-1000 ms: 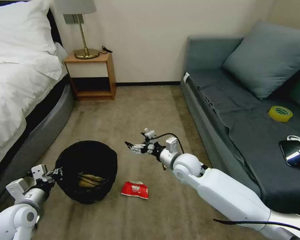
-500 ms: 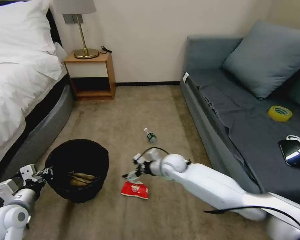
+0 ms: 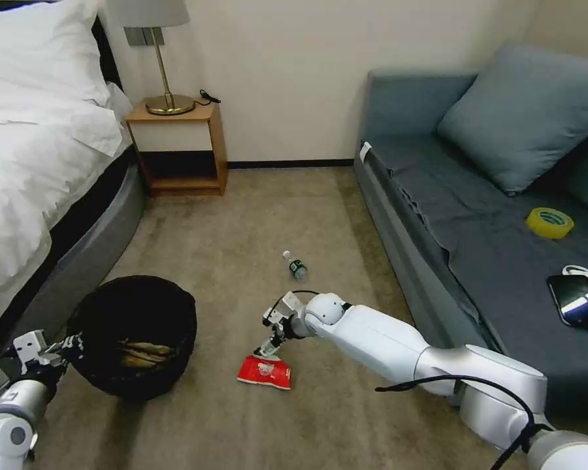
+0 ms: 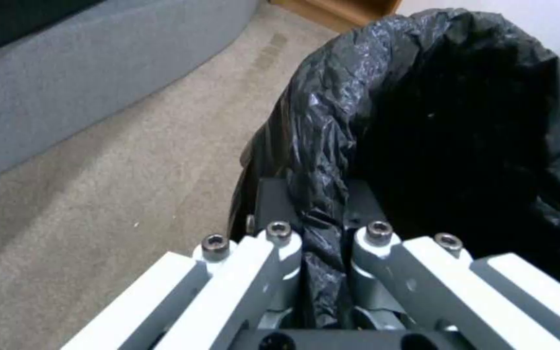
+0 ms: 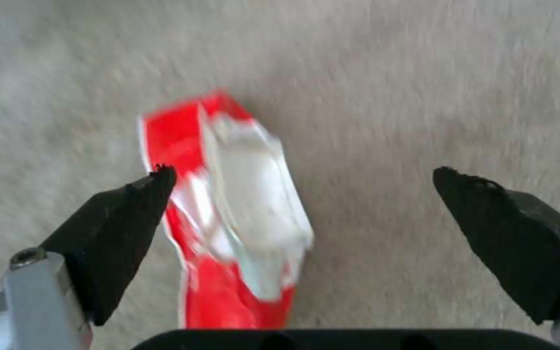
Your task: Pick up the trash bin, then pick up the garbage on the floor and place it into the trash bin.
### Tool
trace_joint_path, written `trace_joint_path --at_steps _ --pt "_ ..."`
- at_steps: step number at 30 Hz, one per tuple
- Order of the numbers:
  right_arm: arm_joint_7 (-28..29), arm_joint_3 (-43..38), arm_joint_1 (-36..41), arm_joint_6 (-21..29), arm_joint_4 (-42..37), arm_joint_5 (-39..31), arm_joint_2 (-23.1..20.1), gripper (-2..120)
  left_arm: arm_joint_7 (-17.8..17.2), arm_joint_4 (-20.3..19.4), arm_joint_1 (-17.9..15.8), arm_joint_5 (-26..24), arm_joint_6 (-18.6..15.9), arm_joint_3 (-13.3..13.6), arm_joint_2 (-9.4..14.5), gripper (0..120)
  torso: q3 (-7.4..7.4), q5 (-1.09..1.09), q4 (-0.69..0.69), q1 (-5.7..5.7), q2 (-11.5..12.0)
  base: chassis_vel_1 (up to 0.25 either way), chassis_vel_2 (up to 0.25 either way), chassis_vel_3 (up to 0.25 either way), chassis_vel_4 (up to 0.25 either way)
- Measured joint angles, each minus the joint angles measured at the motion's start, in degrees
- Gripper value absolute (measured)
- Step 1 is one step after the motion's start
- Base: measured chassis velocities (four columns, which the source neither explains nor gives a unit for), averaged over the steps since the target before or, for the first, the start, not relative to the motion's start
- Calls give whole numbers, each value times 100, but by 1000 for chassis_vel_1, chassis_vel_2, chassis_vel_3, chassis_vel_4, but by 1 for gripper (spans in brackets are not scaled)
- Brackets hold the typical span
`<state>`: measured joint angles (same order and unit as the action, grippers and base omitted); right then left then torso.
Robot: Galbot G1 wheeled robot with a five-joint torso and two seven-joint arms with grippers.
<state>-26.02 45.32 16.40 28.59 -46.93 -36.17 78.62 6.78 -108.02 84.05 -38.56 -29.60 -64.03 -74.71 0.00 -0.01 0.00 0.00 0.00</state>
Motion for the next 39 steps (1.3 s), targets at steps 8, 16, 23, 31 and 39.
trace_joint_path --at_steps 8,16,23,31,39 --pt "-225 -45 209 -246 610 392 212 100 48 3 15 -6 18 -35 2 4 0 0 0 0 0 0 0 0 0" --pt "-272 -106 341 -391 926 658 342 100 92 62 51 4 87 -66 -32 4 0 1 0 0 0 0 0 0 0" --pt "-204 -197 469 -439 984 770 380 86 124 93 63 63 132 -38 -67 4 0 1 0 0 -1 0 0 0 0" --pt "-155 -217 476 -435 886 765 341 58 132 122 35 111 151 53 -70 4 0 1 -1 0 0 0 0 0 0" --pt "1 -291 488 -453 775 705 286 26 143 124 5 128 155 133 -59 4 0 1 -1 0 0 0 0 0 0"
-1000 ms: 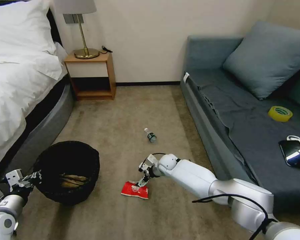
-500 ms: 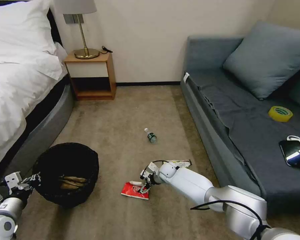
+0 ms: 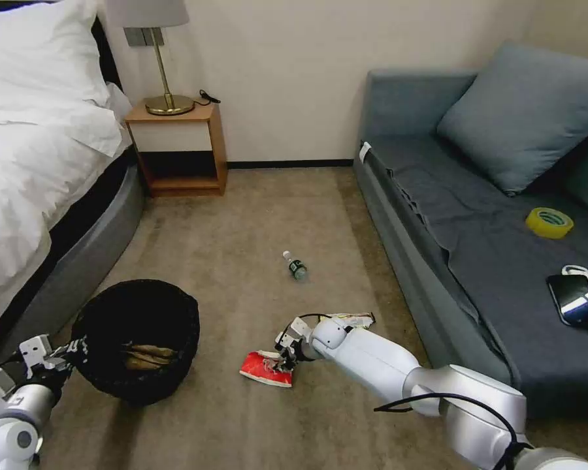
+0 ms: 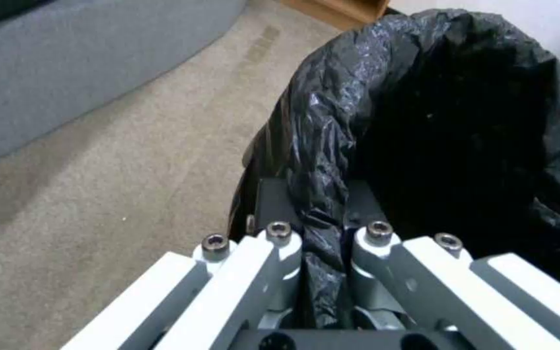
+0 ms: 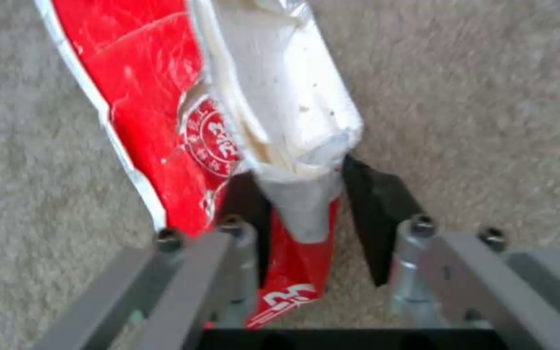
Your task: Pick up the trash bin, then pick up the garbage on the floor and place it into the trash bin.
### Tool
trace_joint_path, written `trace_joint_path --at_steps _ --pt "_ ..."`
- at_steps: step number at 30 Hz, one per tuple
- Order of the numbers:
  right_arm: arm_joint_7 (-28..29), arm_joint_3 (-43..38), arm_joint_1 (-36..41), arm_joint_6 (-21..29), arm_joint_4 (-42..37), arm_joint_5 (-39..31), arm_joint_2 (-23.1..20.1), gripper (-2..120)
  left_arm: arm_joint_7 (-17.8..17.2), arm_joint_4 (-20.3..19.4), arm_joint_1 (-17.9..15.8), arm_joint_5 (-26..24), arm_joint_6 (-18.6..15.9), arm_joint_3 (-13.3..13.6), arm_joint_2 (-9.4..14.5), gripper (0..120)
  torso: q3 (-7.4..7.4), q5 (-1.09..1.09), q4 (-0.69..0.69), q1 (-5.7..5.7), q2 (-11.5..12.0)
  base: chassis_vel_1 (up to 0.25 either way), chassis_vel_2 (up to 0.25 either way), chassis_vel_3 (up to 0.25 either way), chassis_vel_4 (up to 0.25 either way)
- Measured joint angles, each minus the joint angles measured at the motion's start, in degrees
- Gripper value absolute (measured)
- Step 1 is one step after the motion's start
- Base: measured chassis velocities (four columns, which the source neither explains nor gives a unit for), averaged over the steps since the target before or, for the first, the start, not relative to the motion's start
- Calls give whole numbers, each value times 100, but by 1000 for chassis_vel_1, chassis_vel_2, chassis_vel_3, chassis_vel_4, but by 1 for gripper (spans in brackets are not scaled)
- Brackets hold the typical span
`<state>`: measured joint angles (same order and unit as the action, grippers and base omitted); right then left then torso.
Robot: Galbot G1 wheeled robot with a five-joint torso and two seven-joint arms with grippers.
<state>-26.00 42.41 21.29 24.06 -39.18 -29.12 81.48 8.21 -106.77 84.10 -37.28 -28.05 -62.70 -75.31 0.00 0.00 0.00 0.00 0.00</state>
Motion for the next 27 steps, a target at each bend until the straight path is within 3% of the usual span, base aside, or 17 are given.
trace_joint_path --at_steps 8,18,27 --pt "4 -98 -63 -56 -311 -47 -180 0 -3 -5 -30 8 -2 87 5 4 0 0 0 0 0 0 0 0 0" --pt "355 -813 -218 -86 -949 -69 -471 0 -22 -23 -56 35 -48 221 35 4 1 1 0 0 0 0 0 0 0" --pt "911 -1961 -383 -182 -2041 7 -1008 0 -44 -69 -105 -43 -215 366 142 4 0 1 0 0 0 0 0 0 0"
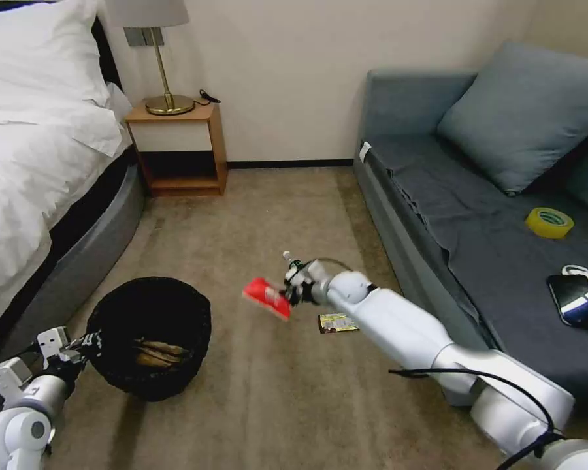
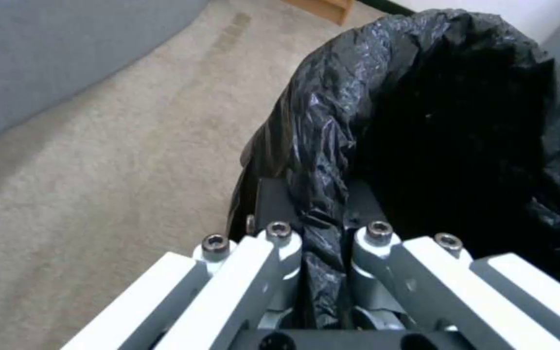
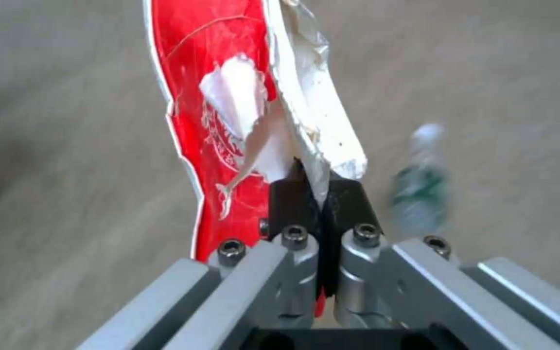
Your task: Pick up the trash bin, then pick up the garbage on the floor and place it into the trash bin.
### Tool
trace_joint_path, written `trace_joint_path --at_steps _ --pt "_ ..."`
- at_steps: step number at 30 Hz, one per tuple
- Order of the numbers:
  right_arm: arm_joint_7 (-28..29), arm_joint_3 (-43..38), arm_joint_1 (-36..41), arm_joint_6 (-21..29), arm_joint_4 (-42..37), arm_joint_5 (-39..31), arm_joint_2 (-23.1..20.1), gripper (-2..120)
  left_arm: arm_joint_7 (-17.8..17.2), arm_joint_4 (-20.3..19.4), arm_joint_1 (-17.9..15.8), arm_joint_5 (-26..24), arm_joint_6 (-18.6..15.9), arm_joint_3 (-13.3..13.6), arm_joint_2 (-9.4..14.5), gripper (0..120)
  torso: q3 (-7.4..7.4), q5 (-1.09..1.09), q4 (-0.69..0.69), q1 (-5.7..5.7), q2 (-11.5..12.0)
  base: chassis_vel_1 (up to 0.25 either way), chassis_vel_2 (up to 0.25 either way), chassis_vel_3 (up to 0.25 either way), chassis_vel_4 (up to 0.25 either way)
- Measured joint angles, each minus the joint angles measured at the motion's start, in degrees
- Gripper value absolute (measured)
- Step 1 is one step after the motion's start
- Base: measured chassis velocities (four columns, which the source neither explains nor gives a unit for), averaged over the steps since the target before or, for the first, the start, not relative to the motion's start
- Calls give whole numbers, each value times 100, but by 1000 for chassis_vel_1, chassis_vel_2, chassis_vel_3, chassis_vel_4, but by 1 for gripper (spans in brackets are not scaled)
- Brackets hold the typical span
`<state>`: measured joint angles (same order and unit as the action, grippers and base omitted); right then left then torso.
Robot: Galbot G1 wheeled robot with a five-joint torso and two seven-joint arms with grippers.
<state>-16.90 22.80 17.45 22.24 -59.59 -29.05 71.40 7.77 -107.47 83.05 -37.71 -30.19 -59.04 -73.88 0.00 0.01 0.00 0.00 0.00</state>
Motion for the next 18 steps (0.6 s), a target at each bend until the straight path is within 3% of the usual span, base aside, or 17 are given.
trace_joint_path --at_steps 6,10,18 --pt "111 -444 28 40 -916 -193 -403 0 -65 -9 -8 -241 -181 216 -14 4 0 0 -2 0 0 0 0 0 0" --pt "355 -522 96 163 -2111 -701 -1041 0 -109 -1 -77 -272 -275 439 -42 4 0 -1 2 0 0 0 0 0 0" --pt "764 -316 146 264 -3767 -1578 -1481 0 -118 -44 -203 -339 -410 644 -41 4 0 0 -1 0 0 0 0 0 0"
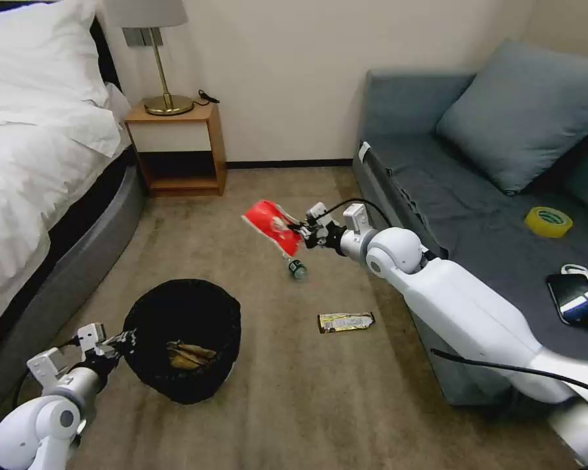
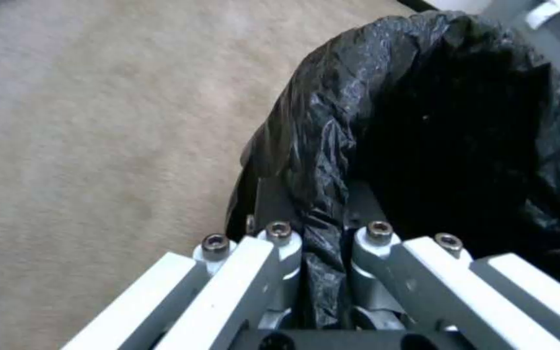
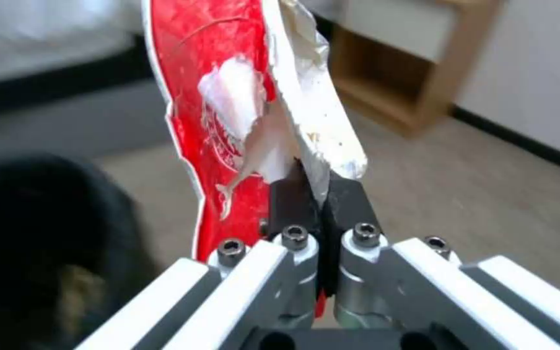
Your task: Pick up the trash bin, then pick up the garbage on the floor and place it into the trash bin.
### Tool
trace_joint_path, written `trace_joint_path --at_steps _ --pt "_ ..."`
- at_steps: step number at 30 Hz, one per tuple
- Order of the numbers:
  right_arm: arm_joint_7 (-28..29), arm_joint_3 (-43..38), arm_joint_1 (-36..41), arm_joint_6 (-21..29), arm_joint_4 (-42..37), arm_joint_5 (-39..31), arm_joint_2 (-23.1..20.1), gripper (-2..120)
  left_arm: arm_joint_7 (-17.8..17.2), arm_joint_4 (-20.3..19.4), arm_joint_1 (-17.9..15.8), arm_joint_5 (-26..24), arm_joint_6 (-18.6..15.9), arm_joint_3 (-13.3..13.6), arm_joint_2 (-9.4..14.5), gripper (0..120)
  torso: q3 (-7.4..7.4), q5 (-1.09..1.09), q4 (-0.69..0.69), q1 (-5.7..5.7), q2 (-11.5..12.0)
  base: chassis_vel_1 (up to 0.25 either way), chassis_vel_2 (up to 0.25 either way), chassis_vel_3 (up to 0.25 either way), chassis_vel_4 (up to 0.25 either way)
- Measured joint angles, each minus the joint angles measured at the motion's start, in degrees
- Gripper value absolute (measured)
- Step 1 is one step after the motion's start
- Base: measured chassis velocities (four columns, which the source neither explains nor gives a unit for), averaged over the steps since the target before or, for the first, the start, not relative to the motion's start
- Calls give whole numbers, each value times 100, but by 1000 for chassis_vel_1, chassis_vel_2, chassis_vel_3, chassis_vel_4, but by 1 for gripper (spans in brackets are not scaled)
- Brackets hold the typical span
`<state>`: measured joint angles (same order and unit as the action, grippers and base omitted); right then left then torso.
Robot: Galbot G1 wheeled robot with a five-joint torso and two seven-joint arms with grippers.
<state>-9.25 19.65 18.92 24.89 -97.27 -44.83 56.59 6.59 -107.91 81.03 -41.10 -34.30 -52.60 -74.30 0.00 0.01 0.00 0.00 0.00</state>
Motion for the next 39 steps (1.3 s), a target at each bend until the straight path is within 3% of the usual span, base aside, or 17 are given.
trace_joint_path --at_steps 7,9,11,15,18,33,37,39 --pt "355 245 29 212 -741 -326 154 0 27 -59 5 -95 -56 247 -37 4 0 -2 1 0 0 0 0 0 0" --pt "539 814 5 261 -919 -365 553 0 26 -186 58 -170 -63 313 -90 4 0 -2 0 0 0 0 0 0 0" --pt "558 891 18 259 -919 -360 615 0 26 -198 66 -196 -68 310 -90 4 0 -2 0 0 0 0 0 0 0" --pt "531 1323 284 257 -722 109 1096 0 71 -258 124 -327 -78 238 -61 4 0 -2 -2 0 0 0 0 0 0" --pt "450 1418 490 233 -569 429 1226 0 113 -251 150 -360 -78 208 -45 4 0 -3 -1 0 0 0 0 0 0" --pt "72 1276 801 71 12 1161 1290 0 270 -133 254 -732 -69 135 270 4 0 -2 1 0 0 0 0 0 0" --pt "102 1427 743 59 25 1117 1297 19 337 -43 254 -879 -15 114 450 4 0 -1 0 0 0 0 0 0 0" --pt "142 1462 723 59 24 1080 1301 22 353 -14 252 -900 -2 114 491 4 0 -1 0 0 0 0 0 0 0"
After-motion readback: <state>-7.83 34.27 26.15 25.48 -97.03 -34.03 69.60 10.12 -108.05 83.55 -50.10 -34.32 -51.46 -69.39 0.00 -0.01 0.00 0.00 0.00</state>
